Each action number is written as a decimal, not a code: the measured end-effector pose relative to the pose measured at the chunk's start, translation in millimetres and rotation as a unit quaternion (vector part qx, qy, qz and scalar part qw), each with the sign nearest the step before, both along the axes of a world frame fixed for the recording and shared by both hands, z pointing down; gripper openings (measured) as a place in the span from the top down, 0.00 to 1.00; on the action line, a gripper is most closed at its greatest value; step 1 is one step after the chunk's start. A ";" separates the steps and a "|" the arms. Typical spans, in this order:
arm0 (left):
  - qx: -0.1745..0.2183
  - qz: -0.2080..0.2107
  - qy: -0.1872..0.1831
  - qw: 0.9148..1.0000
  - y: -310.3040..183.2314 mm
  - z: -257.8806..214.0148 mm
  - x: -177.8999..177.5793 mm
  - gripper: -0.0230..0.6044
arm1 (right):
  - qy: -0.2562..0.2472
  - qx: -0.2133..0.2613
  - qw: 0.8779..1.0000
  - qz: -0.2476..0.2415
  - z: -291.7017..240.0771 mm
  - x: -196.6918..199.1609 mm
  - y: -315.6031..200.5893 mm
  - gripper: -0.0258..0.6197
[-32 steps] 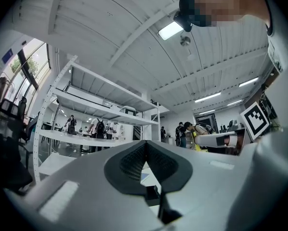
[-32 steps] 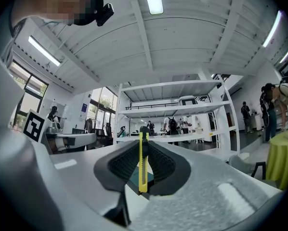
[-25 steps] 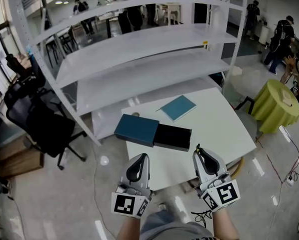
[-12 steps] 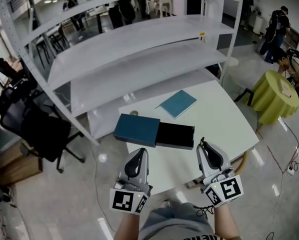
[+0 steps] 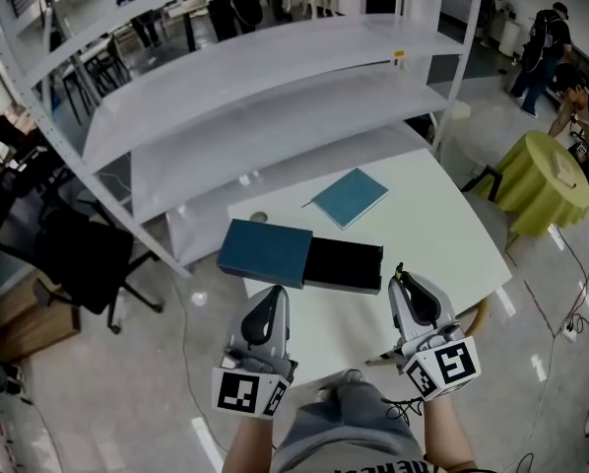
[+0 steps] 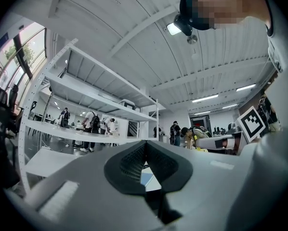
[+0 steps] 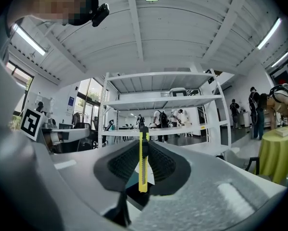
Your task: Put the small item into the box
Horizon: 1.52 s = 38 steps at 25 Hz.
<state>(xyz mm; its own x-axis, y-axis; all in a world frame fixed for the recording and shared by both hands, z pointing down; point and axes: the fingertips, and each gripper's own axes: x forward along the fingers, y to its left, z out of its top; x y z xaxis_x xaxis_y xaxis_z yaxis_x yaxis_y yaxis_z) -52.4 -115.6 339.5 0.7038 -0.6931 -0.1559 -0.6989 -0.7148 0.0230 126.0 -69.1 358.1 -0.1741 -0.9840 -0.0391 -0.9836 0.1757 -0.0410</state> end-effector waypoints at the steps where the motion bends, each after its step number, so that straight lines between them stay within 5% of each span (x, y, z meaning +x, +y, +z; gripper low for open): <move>1: -0.001 -0.003 0.000 1.000 -3.0 -0.9 0.2 0.94 | 0.004 -0.003 1.000 -0.003 0.5 0.7 -5.1 0.87; 17: -0.021 -0.047 0.005 0.999 -37.5 8.0 4.2 0.94 | 0.033 -0.102 0.993 -0.054 57.1 12.7 -71.8 0.87; 38: -0.038 -0.090 -0.005 0.995 -58.9 20.7 8.7 0.94 | 0.059 -0.222 0.967 -0.110 133.0 20.0 -115.1 0.87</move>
